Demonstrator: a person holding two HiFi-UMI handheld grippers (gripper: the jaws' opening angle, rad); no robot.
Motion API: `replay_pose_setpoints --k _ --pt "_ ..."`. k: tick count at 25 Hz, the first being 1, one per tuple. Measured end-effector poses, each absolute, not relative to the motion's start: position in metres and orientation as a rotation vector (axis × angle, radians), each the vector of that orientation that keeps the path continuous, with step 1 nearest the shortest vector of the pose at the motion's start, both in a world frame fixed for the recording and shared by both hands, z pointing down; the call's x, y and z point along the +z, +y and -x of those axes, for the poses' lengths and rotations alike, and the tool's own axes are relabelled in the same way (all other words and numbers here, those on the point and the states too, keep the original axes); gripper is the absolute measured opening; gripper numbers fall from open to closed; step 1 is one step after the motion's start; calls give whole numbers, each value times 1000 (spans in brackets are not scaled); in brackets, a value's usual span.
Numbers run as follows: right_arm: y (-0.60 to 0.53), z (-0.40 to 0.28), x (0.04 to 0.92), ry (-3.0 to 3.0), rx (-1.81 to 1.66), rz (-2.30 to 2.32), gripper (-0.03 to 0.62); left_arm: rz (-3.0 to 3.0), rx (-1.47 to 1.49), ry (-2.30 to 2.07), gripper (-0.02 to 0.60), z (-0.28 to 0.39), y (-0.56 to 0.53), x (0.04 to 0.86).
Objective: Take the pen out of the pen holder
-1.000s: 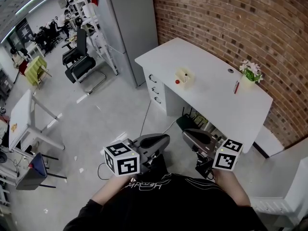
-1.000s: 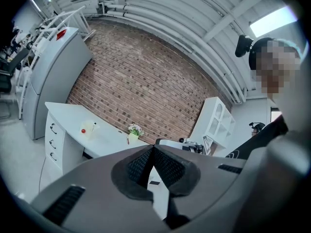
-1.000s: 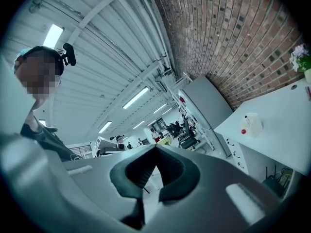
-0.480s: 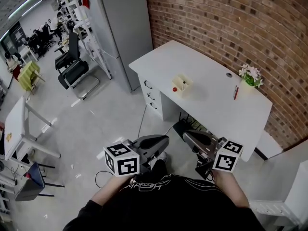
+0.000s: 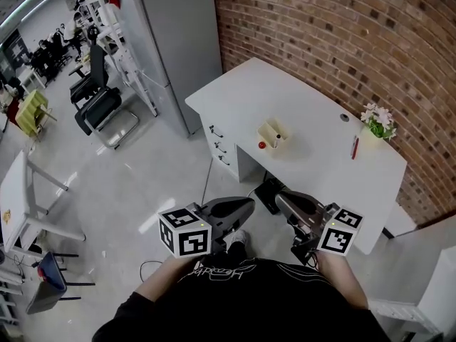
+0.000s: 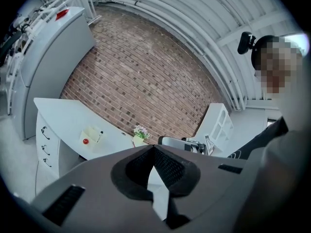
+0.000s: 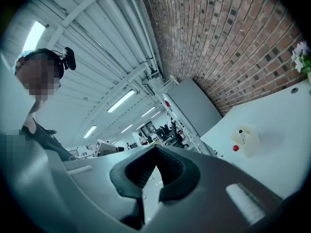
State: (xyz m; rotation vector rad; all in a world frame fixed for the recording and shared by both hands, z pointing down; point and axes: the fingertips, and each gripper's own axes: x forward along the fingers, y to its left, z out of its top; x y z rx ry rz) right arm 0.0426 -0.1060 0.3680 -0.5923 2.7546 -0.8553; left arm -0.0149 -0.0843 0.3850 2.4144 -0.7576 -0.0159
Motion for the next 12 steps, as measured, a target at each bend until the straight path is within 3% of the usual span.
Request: replay_pose_setpoints --k 12 --pt "-184 -19 380 2714 -936 708 3 -2378 -19 -712 3 43 -160 393"
